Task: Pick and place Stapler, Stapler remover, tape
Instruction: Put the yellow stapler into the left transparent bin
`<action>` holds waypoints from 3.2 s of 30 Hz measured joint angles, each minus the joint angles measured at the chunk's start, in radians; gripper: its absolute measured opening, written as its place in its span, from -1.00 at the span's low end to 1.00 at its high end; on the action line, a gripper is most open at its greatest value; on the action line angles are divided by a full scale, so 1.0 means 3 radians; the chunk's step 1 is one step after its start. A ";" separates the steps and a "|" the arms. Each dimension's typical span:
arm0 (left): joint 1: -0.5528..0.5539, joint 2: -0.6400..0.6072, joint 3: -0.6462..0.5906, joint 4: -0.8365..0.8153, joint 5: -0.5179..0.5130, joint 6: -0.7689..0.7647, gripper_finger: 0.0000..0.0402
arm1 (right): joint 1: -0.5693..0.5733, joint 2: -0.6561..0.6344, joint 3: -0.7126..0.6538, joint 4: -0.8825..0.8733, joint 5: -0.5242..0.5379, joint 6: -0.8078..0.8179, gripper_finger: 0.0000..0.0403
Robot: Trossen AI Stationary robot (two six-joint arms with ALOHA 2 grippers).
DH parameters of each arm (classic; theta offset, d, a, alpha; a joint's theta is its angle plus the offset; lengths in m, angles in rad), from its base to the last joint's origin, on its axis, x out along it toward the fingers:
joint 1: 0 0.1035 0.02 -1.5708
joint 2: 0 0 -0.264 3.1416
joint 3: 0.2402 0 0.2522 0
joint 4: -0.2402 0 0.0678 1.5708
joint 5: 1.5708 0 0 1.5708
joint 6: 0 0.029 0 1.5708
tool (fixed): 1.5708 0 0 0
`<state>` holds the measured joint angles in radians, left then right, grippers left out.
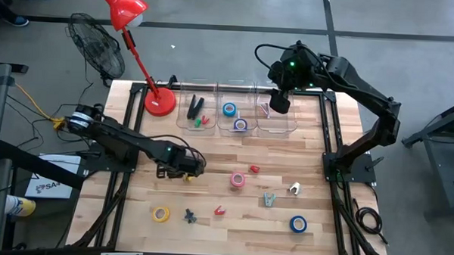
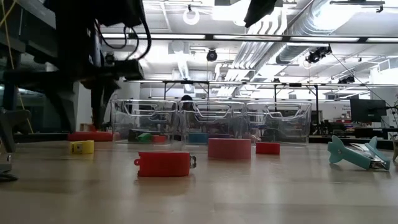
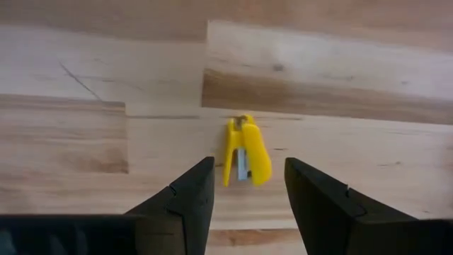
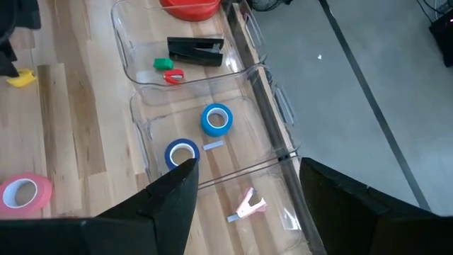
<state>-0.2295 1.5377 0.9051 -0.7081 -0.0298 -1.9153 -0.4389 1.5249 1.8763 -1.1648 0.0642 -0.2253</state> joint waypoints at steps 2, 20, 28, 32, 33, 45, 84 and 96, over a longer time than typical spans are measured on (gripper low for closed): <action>0.0000 0.0101 0.0000 0.0085 0.0039 0.0011 -0.17 | 0.0000 0.0000 0.0000 0.0000 -0.0001 -0.0001 0.18; 0.0000 0.0382 0.0011 0.0177 0.0093 0.0080 -0.22 | 0.0000 0.0000 0.0000 0.0002 -0.0003 -0.0011 0.18; 0.0001 0.0385 0.0005 0.0127 0.0135 0.0165 -0.62 | 0.0000 0.0000 0.0000 -0.0004 -0.0011 -0.0011 0.18; 0.0001 0.0385 0.0006 0.0153 0.0142 0.0211 -0.72 | 0.0000 0.0000 0.0000 -0.0004 -0.0011 -0.0011 0.18; 0.0001 0.0385 0.0006 0.0156 0.0144 0.0244 -0.72 | 0.0000 0.0000 0.0000 -0.0005 -0.0011 -0.0011 0.18; 0.0260 -0.0014 0.0229 -0.0095 -0.0466 0.0609 -0.72 | 0.0000 0.0000 0.0000 -0.0024 -0.0012 -0.0013 0.18; 0.3150 0.0514 0.1077 0.0110 0.0391 0.4704 -0.73 | 0.0000 0.0000 0.0000 0.0080 -0.0011 0.0561 0.18; 0.3137 0.0778 0.1097 0.0286 0.0419 0.5003 -0.73 | 0.0000 0.0000 0.0000 0.0083 0.0293 0.0763 0.18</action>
<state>0.7116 1.7712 1.2343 -0.6222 0.0958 -0.4145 -0.4389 1.5249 1.8763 -1.1401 0.1520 0.0035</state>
